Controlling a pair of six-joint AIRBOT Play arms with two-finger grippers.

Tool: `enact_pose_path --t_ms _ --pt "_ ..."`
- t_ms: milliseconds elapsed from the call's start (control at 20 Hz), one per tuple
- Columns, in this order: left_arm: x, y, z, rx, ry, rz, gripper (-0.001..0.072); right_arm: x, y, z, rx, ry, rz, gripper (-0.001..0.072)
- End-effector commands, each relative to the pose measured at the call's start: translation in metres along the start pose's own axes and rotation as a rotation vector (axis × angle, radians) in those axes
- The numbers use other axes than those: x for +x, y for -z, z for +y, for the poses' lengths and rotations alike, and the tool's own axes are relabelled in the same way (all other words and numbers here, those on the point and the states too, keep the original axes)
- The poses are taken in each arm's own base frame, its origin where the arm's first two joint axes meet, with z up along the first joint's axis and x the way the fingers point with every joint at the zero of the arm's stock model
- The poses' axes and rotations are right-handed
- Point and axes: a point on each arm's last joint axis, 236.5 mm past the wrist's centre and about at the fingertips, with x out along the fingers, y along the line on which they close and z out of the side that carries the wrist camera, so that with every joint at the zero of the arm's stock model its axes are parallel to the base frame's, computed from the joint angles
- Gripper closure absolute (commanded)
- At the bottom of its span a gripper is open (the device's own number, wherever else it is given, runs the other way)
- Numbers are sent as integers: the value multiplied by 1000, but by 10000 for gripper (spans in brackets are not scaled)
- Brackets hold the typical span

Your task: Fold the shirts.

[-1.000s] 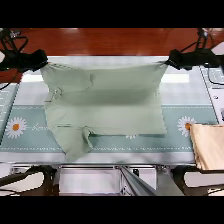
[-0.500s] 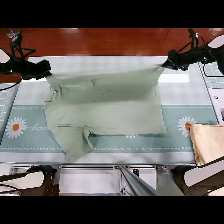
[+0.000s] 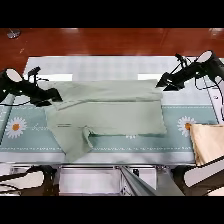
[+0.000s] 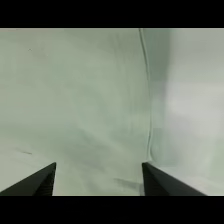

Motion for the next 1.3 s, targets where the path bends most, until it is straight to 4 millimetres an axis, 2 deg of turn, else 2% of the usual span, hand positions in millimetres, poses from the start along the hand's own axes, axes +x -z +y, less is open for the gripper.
enact_pose_path --t_ms 0,50,150,250,300,400,500,550,650,750,850,900,950,1000,1100,1250 --pt "-27 21 25 -44 -18 65 7 -46 6 -9 25 -4 -21 90" --pt "-36 27 31 -72 -7 53 7 -62 13 -20 36 22 -30 90" --pt "-36 60 45 -171 33 78 7 -79 35 -45 74 58 -46 90" --pt "-23 100 48 -279 155 123 7 -71 63 -63 154 45 -78 91" --pt "-16 117 44 -317 228 132 7 -61 79 -61 197 0 -96 91" --pt "-3 139 38 -407 323 125 7 -40 102 -37 215 -123 -140 91" --pt "9 149 31 -454 369 107 7 -24 121 -3 202 -263 -154 91" --pt "14 151 26 -454 381 103 7 -18 129 5 200 -294 -140 91" --pt "25 153 18 -454 384 101 7 -5 142 5 182 -271 -100 91" --pt "35 157 0 -405 408 104 7 -3 142 -1 187 -243 -101 91" --pt "41 165 -14 -336 404 134 10 -3 138 -16 212 -195 -122 91" --pt "42 167 -18 -313 403 145 181 -7 139 -29 242 -160 -120 91" --pt "42 169 -21 -272 411 151 675 -11 144 -42 268 -127 -108 91" --pt "40 169 -26 -259 431 151 672 -13 154 -57 286 -86 -81 91" --pt "38 169 -27 -254 437 152 673 -11 188 -74 305 -4 51 91" --pt "38 168 -27 -255 437 151 672 8 219 -57 299 -2 174 91"
